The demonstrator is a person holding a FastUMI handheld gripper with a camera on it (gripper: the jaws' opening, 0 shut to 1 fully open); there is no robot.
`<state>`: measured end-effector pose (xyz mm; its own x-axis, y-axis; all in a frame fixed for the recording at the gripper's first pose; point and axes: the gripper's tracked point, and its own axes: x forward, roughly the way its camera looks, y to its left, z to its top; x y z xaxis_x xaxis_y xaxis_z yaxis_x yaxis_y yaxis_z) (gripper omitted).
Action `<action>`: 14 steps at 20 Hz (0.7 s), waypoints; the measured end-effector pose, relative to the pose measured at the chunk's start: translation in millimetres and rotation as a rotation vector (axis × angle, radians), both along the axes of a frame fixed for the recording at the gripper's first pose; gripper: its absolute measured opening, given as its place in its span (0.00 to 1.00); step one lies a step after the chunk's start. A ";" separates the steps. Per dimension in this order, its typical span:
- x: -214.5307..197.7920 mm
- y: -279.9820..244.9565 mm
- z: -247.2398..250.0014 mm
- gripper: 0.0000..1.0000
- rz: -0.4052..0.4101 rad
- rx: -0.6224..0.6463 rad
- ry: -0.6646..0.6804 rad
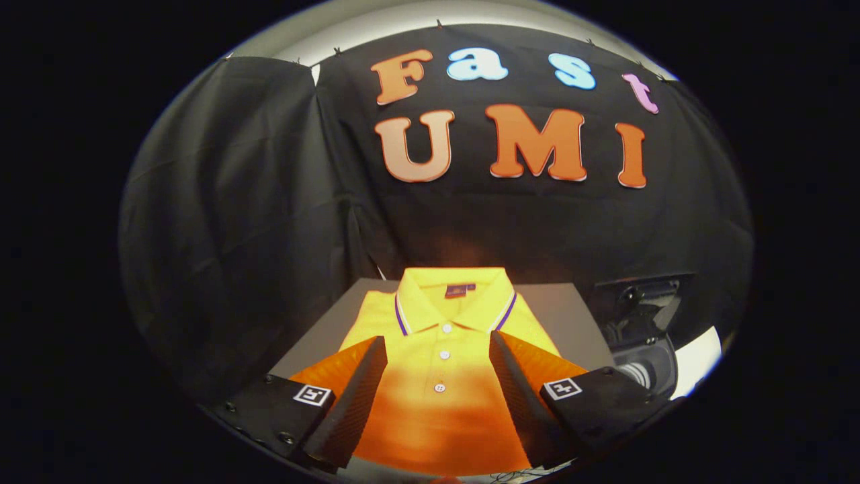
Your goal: Put the clothes into the washing machine and then close the washing machine lid.
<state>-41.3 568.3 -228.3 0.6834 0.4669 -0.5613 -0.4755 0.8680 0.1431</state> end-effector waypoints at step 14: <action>-11.2 -3.7 -36.9 0.92 0.045 -0.062 0.108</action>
